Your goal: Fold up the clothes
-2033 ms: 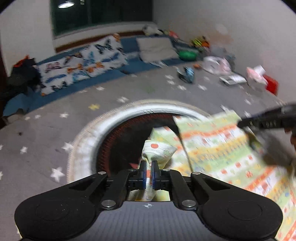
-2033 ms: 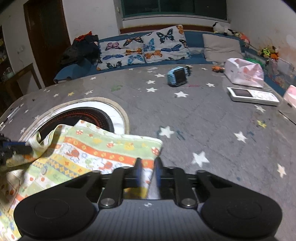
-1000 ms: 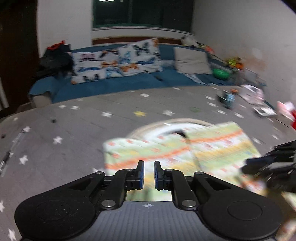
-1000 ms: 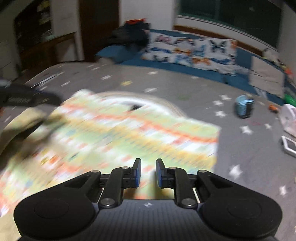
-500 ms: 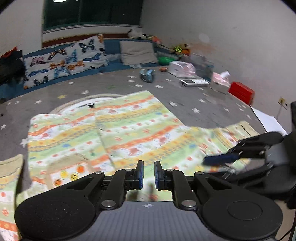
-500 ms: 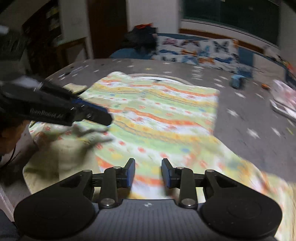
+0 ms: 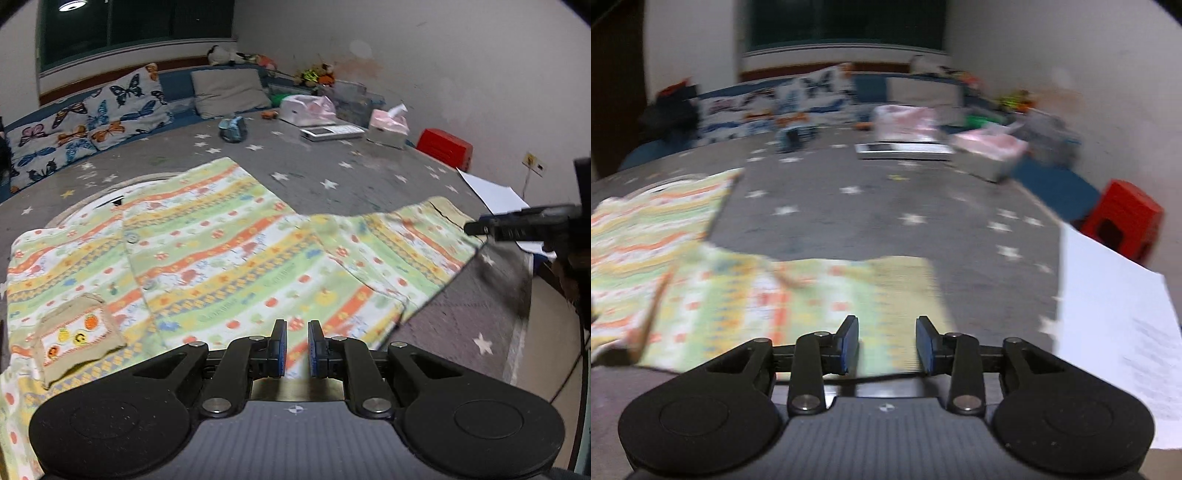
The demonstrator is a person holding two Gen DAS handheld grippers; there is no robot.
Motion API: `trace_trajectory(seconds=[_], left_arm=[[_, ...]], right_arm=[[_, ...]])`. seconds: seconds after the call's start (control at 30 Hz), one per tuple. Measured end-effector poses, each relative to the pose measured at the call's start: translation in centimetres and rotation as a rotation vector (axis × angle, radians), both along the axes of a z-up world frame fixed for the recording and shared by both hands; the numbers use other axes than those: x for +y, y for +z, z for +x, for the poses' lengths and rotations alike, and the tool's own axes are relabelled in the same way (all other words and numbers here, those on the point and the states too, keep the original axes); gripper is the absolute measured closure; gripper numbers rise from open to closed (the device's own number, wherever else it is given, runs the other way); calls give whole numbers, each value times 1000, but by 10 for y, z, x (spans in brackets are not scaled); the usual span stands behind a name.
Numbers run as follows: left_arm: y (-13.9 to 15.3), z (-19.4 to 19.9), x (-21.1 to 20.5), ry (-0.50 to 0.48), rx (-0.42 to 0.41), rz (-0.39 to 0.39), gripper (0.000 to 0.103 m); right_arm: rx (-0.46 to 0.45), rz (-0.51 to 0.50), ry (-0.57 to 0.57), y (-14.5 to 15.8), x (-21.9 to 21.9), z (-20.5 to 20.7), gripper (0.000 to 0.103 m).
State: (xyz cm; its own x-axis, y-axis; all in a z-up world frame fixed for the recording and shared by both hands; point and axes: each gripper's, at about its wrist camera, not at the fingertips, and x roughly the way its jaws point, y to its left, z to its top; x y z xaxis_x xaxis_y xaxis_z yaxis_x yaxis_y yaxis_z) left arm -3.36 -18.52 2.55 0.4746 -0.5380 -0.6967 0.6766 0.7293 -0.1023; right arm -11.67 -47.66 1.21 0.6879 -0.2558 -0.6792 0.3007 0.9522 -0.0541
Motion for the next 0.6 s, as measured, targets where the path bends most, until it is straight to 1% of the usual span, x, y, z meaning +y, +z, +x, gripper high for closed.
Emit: trace_trajectory(seconds=[0.13,0.2,0.3,0.33,0.37,0.4,0.43,0.5,0.6], left_arm=[[-1,-5,-4,-18,1,7,90],[-2,-6,-6,-24,3,12,90],[-4,-8,-8,-31,3,22,90],[-4,-9,-9,-33,3,25,90],[-5,-9,-10,-35,5,27,90],[-5,-9,-10,-38,7,29,90],[-6,-9,-11,-42,8,32,90],[-8,-10,-12,-50,10,39,90],[-10,-12,-14,-69,6,53,89]], right_arm=[[1,5,-51,-7,-17,-6,66],[0,20,-59,-10,-22,-8,65],[-2,42,-56,-12,-23,-10,67],[-3,49,-47,-11,-22,-10,76],[-5,57,-39,-10,-21,-10,88],[-6,65,-31,-9,-20,-9,92],[-6,63,-26,-8,-19,-7,93],[-9,16,-20,-4,-16,-3,95],[-40,-52,-13,7,-16,7,95]])
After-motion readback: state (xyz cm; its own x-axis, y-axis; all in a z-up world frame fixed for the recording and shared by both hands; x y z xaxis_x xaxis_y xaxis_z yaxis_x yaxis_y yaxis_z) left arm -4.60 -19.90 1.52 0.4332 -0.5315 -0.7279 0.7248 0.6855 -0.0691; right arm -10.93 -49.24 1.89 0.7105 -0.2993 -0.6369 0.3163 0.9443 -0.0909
